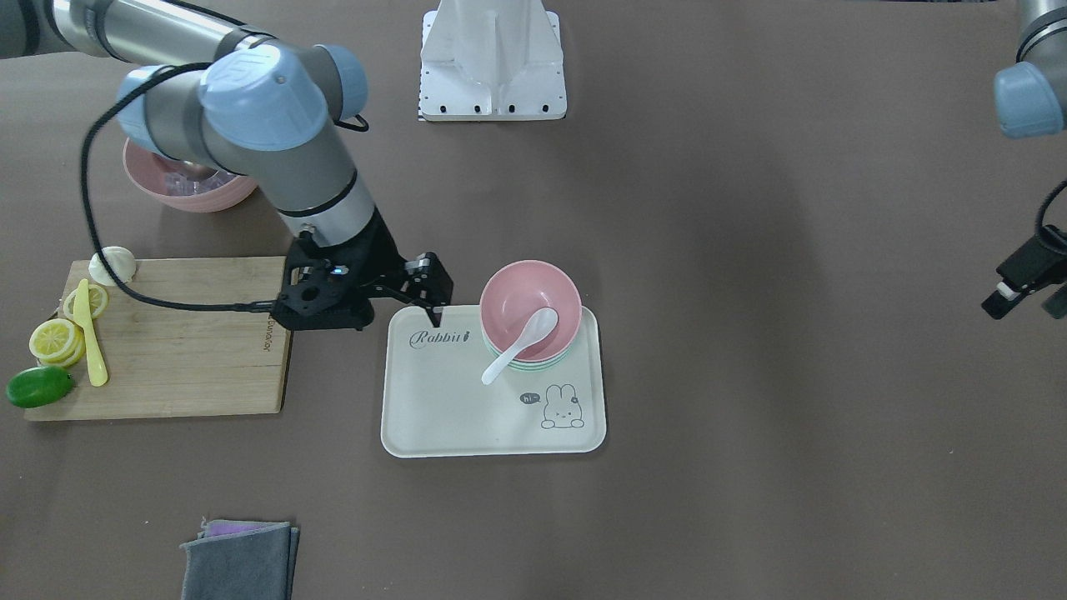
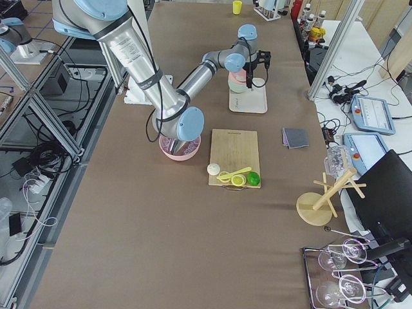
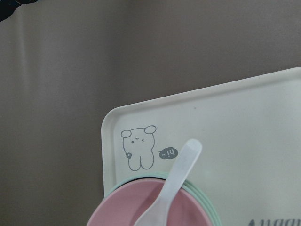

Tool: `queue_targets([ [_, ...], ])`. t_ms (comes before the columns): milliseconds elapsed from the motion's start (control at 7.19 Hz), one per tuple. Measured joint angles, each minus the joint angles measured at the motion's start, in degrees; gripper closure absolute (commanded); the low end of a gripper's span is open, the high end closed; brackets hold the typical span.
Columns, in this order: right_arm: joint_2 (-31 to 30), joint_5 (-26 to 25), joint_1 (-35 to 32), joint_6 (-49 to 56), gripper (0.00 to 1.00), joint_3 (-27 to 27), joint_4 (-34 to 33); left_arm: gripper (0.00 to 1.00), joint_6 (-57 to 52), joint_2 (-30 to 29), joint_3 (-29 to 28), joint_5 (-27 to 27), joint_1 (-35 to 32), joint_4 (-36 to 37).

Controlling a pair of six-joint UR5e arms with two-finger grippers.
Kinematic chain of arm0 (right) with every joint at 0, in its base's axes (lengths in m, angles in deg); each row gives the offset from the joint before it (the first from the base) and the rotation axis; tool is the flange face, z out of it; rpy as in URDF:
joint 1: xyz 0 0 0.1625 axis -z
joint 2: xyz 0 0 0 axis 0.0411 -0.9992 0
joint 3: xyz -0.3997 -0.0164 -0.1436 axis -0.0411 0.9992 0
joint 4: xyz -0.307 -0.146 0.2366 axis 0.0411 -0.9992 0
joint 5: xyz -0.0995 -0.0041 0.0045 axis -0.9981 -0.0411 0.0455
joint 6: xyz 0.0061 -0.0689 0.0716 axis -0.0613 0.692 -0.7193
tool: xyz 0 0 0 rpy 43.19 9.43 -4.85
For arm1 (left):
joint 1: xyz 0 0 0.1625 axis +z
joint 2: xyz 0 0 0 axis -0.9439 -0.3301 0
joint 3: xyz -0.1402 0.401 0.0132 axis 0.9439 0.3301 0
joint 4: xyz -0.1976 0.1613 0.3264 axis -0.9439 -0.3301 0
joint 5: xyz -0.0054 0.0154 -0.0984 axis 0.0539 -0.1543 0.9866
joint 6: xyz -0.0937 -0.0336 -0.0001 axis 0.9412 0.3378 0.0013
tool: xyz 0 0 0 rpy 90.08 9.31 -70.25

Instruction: Stack pink bowl on green and place spoon

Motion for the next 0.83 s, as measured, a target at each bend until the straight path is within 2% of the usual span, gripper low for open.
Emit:
queue_targets([
  [278, -7.99, 2.19, -7.88, 18.58, 0.00, -7.07, -13.03, 0.02, -17.48, 0.38, -2.69, 0.03, -7.25, 9.28],
  [557, -20.08, 11.03, -20.77, 39.72, 0.00, -8.43, -16.14, 0.02, -29.73, 1.62, -7.31, 0.39, -10.67, 13.49],
  [835, -29.57, 18.76, -32.58, 56.24, 0.00, -5.72, -16.26, 0.02, -32.08, 4.69, -9.84, 0.20, -11.12, 13.68],
])
